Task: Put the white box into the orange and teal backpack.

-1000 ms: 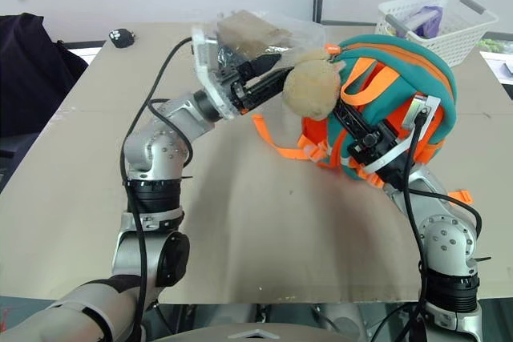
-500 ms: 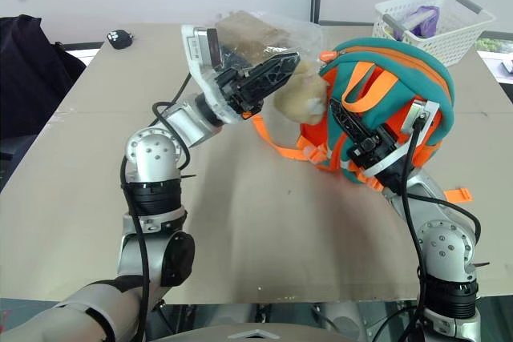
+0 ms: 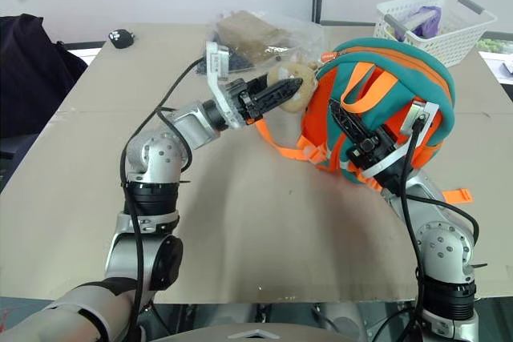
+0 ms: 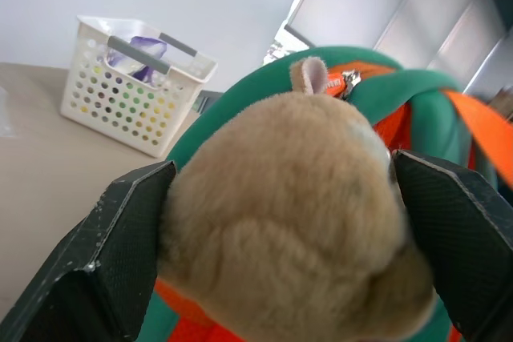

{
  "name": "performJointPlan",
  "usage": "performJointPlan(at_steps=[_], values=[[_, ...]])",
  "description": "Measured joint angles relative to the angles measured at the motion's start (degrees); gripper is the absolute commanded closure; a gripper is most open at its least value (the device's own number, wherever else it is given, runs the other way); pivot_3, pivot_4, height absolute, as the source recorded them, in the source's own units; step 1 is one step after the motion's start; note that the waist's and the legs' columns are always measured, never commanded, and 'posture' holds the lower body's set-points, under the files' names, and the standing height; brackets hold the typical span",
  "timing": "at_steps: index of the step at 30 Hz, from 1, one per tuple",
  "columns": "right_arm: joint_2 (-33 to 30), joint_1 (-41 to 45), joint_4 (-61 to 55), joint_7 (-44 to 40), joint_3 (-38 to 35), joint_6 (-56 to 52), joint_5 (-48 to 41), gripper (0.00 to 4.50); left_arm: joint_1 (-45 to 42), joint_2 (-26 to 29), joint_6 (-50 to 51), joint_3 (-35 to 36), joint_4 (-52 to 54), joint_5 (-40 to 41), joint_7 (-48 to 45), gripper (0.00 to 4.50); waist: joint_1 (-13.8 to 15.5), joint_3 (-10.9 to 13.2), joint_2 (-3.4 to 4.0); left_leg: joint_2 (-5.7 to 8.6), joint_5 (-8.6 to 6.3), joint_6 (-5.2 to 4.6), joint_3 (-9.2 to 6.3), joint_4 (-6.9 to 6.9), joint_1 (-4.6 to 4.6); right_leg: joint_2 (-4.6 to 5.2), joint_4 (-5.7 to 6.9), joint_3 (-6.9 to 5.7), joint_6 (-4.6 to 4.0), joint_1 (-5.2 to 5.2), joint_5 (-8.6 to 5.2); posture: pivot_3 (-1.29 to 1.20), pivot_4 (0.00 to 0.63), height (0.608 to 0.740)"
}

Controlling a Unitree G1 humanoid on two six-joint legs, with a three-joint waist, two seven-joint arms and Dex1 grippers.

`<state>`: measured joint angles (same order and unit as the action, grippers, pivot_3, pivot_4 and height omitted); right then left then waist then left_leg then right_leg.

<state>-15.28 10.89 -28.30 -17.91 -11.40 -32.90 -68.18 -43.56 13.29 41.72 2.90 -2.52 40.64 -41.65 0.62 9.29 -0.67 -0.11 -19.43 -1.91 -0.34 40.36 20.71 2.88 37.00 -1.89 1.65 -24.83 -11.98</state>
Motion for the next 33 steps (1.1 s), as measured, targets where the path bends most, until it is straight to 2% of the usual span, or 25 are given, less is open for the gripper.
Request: performJointPlan(at_steps=[2,5,10,12,16,23,29,33], values=[[0.1,0.1,0.0,0.0,0.1,0.0,0.0,4.50,0.4,0.1,0.0,-0.9,0.3,0.0,-0.9,0.07,0.0,0.0,0.00,0.00,0.00,0.00,0.02,0.00,0.00,0.01,-0.01,0.03,0.00,0.00,0.00,0.00,0.150,0.725],[0.2,0.1,0.0,0.3,0.1,0.1,0.1,4.50,1.0,0.5,0.1,-1.3,1.2,0.0,-1.9,0.80,-0.1,0.0,0.00,0.00,0.00,0.00,0.00,0.00,0.00,0.01,0.00,0.01,0.00,0.00,0.00,0.00,0.150,0.725],[0.5,0.1,0.0,0.5,0.3,0.3,0.2,4.50,1.0,0.2,0.0,-0.8,1.2,0.1,-1.9,2.92,0.0,0.0,0.00,0.00,0.00,-0.01,0.01,0.00,0.00,0.01,0.00,0.02,0.00,0.00,0.00,0.00,0.150,0.725],[0.6,0.1,0.0,0.6,0.3,0.3,0.2,4.50,0.6,0.1,-0.5,-0.3,0.7,0.1,-2.0,3.49,0.0,0.0,0.00,0.00,0.00,-0.01,0.00,0.00,0.00,0.01,0.00,0.01,0.00,0.00,0.00,0.00,0.150,0.725],[0.6,0.0,0.0,0.4,0.3,0.7,0.2,4.50,-2.7,-0.4,-3.6,2.8,-5.0,-1.2,2.0,3.68,-0.1,0.0,0.00,0.01,0.00,-0.01,0.02,0.01,-0.02,-0.01,0.01,0.01,0.00,0.00,0.00,0.00,0.150,0.725],[1.7,-0.4,0.4,0.3,-1.0,4.2,1.6,4.50,-4.7,4.2,-6.8,2.8,-17.2,-7.6,4.5,3.68,-0.9,0.0,0.00,-0.01,-0.01,-0.01,0.03,-0.01,-0.05,-0.06,0.02,-0.12,0.00,0.00,0.00,0.00,0.150,0.725],[3.8,0.6,2.1,1.3,-0.8,6.1,3.9,4.50,-1.7,7.6,-7.6,-7.1,-19.3,-16.4,2.7,3.68,-1.3,-0.1,0.02,-0.01,0.00,-0.01,0.06,-0.01,-0.11,-0.05,0.07,0.01,0.01,0.00,0.00,0.00,0.150,0.725],[4.7,1.6,2.1,2.6,-0.7,6.8,4.8,4.50,1.5,9.2,-8.1,-14.9,-16.5,-21.0,-1.6,3.68,-1.2,-0.3,-0.08,-0.05,0.00,0.00,-0.03,-0.02,-0.13,-0.04,0.06,0.04,0.00,0.06,0.00,0.00,0.150,0.725]])
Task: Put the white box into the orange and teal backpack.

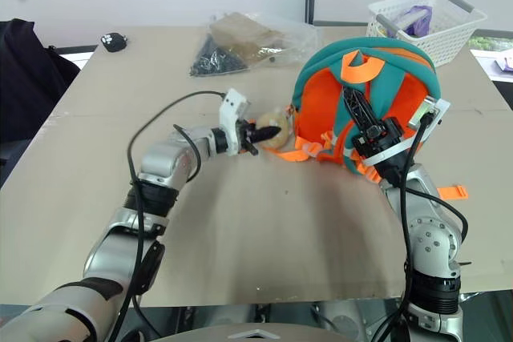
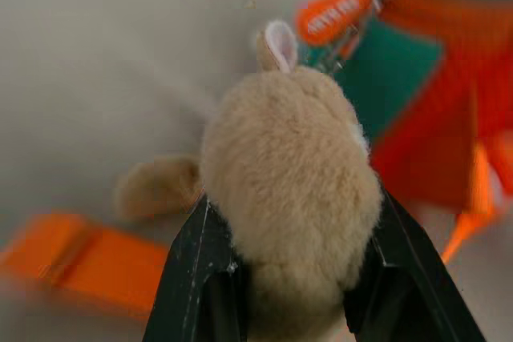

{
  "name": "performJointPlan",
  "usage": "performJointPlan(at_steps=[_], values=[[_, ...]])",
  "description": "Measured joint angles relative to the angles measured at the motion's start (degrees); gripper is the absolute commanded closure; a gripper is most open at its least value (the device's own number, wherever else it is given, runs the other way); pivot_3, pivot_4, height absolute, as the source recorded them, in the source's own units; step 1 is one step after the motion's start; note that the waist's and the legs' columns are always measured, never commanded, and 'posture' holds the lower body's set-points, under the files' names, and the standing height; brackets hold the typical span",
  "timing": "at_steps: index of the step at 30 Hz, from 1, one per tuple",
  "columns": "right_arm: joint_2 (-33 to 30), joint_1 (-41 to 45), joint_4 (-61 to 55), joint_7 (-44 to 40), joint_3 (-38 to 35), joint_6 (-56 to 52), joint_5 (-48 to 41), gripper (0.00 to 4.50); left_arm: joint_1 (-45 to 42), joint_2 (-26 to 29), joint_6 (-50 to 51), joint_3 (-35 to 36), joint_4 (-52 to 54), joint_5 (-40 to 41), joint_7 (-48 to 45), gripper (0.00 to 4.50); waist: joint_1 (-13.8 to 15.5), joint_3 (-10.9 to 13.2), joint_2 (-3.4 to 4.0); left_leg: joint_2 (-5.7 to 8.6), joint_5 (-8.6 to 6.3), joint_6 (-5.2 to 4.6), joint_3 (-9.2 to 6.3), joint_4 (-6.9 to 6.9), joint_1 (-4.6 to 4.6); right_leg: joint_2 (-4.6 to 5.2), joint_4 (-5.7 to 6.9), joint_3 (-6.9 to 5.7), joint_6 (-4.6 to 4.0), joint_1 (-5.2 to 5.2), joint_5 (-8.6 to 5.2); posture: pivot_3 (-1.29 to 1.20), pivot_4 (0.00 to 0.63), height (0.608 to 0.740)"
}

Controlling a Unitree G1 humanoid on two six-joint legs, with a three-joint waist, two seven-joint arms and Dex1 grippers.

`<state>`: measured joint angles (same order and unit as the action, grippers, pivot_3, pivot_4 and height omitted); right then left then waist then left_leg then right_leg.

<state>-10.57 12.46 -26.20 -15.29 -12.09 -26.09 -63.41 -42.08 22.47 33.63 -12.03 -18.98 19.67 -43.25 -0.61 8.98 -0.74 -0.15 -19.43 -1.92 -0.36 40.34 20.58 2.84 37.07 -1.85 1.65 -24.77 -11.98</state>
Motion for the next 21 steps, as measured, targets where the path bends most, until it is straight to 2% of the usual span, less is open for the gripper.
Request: performJointPlan(at_steps=[6,8,9,12,14,16,17,21], values=[[0.2,-0.4,0.0,0.5,0.0,0.0,0.1,4.50,1.0,0.4,0.0,-1.6,2.7,-2.8,-1.5,3.68,0.0,-0.4,0.17,0.01,-0.05,-0.09,0.04,0.00,-0.08,0.03,-0.01,0.05,0.00,0.08,0.00,0.00,0.150,0.725],[-0.6,-0.9,-0.3,-0.2,0.0,-0.4,-1.1,3.82,2.0,-0.4,0.1,0.4,3.7,-1.4,-2.4,2.68,0.0,-0.4,0.17,0.01,-0.05,-0.09,0.03,0.00,-0.08,0.04,-0.01,0.05,0.00,0.07,0.00,0.00,0.150,0.725],[-1.4,-1.4,-0.5,-0.7,-0.1,-1.0,-2.1,3.49,2.9,-0.5,0.3,1.3,4.0,-0.7,-3.0,2.33,0.0,-0.3,0.17,0.01,-0.05,-0.09,0.02,0.00,-0.05,0.04,-0.01,0.03,0.00,0.06,0.00,0.00,0.150,0.725],[-4.8,-3.9,-1.9,-2.6,-0.5,-2.7,-4.8,2.15,6.0,0.4,1.3,3.1,6.4,1.1,-5.0,0.91,0.0,-0.3,0.17,0.00,-0.03,-0.06,-0.02,-0.01,0.06,0.06,-0.06,-0.02,0.00,0.00,0.00,0.00,0.150,0.725],[-9.3,-6.7,-2.8,-5.2,-2.1,-3.5,-5.1,1.20,9.5,1.4,2.2,5.2,11.4,3.6,-6.9,0.02,0.0,-0.3,0.20,-0.01,-0.04,-0.07,-0.02,-0.02,0.10,0.10,-0.14,-0.03,0.00,0.00,0.00,0.00,0.150,0.725],[-12.8,-9.9,-2.8,-7.0,-4.4,-4.1,-5.0,0.21,12.2,2.6,2.5,7.1,15.0,5.5,-8.0,0.00,0.2,-0.3,0.18,-0.01,-0.04,-0.08,-0.03,-0.02,0.16,0.14,-0.20,-0.07,0.00,-0.01,0.00,0.00,0.150,0.725],[-16.7,-13.6,-3.0,-10.3,-5.8,-5.0,-4.8,0.04,15.2,4.8,3.0,8.9,18.9,7.4,-9.0,0.00,0.2,-0.3,0.20,-0.01,-0.06,-0.10,-0.01,-0.05,0.17,0.17,-0.22,-0.05,0.01,-0.03,0.00,0.00,0.150,0.725],[-28.5,-27.6,-2.4,-23.2,-11.2,-5.2,2.1,0.04,25.2,13.9,3.5,15.4,28.7,9.9,-11.9,0.00,0.4,-0.2,0.23,-0.07,-0.17,-0.29,-0.04,-0.15,0.09,0.27,-0.29,-0.06,0.00,0.02,-0.01,0.00,0.150,0.725]])
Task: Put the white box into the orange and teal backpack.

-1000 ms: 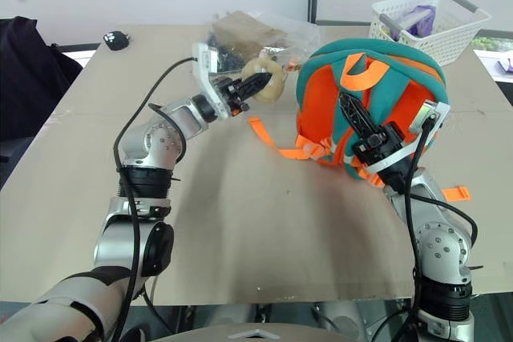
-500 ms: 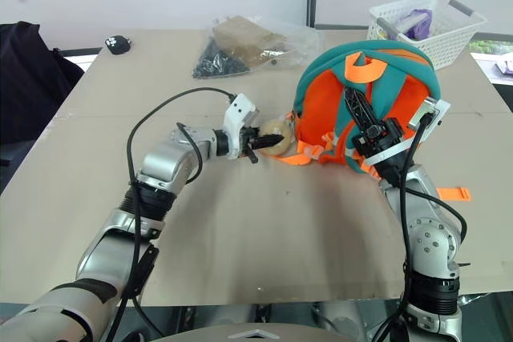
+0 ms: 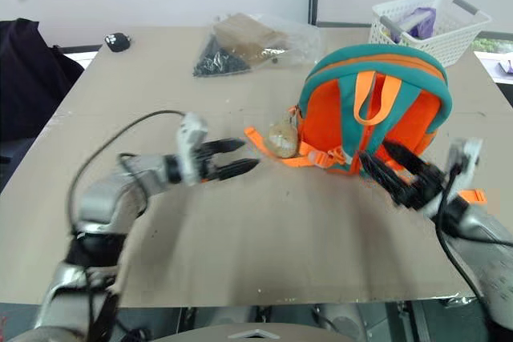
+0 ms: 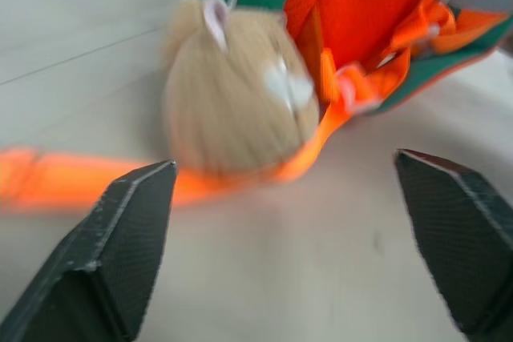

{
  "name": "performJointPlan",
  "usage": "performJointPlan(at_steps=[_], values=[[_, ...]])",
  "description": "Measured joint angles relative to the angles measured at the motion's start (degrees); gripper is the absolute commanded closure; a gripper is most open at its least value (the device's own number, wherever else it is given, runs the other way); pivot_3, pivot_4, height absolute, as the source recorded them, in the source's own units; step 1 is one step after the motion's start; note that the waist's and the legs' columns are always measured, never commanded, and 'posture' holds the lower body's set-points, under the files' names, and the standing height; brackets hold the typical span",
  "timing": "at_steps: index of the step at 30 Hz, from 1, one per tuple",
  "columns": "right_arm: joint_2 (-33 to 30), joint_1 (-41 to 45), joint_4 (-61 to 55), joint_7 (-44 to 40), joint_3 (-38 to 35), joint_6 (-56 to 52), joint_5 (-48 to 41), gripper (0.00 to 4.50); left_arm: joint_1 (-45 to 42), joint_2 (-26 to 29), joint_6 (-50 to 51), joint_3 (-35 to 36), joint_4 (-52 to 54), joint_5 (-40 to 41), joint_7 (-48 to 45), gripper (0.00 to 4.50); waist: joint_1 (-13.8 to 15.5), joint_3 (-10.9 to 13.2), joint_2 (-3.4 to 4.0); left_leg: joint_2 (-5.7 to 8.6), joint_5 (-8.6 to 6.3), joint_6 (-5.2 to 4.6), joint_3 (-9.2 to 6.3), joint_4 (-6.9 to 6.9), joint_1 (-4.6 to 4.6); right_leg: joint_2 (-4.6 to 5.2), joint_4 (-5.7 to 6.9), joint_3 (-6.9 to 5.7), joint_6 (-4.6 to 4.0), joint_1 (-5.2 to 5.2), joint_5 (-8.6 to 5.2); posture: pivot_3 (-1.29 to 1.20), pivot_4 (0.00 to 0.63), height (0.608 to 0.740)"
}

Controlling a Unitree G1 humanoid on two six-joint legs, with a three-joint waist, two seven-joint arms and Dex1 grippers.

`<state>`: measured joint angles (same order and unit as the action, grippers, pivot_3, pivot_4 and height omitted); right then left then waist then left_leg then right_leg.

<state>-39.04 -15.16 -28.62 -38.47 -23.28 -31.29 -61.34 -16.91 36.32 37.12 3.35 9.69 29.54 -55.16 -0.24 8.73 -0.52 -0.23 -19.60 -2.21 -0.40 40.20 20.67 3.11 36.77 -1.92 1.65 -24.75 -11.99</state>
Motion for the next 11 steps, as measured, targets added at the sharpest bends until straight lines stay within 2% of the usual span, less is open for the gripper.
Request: performJointPlan(at_steps=[3,4,5,7,11], values=[[-1.1,-5.9,1.9,-8.1,0.7,5.2,8.4,0.04,8.8,2.2,-1.7,-0.8,7.2,-0.9,-0.2,0.00,0.3,0.0,0.01,0.01,-0.01,-0.02,0.05,0.03,-0.14,-0.04,-0.01,0.07,0.00,0.13,-0.01,0.00,0.150,0.725],[-1.0,-6.9,3.1,-9.4,1.2,7.9,11.6,0.04,11.9,2.2,-2.3,-1.6,8.8,-1.2,0.0,0.00,0.3,0.0,0.01,0.01,-0.01,-0.02,0.11,0.03,-0.18,-0.02,-0.01,0.15,0.00,0.16,-0.02,0.00,0.150,0.725],[-0.9,-8.9,6.7,-11.7,3.1,14.4,19.5,0.04,17.9,1.3,-3.4,-2.1,11.1,-1.8,1.3,0.00,0.3,0.0,-0.04,0.01,-0.01,-0.02,0.15,0.03,-0.22,-0.03,-0.01,0.19,-0.03,0.17,-0.04,0.00,0.150,0.725],[0.5,-9.7,10.8,-12.9,4.7,19.5,25.0,0.04,21.8,-0.3,-5.6,-2.1,12.2,-3.0,3.3,0.00,0.7,0.1,-0.09,0.01,-0.01,-0.02,0.15,0.05,-0.24,-0.10,-0.01,0.17,-0.12,0.16,-0.10,0.00,0.150,0.725],[4.1,-10.4,18.4,-15.0,5.6,26.5,30.0,0.04,26.7,-3.0,-10.9,-2.2,14.3,-6.0,7.3,0.00,1.1,0.0,0.00,0.00,-0.01,-0.01,0.18,0.05,-0.32,-0.03,0.04,0.22,-0.25,0.20,-0.15,0.00,0.150,0.725]])
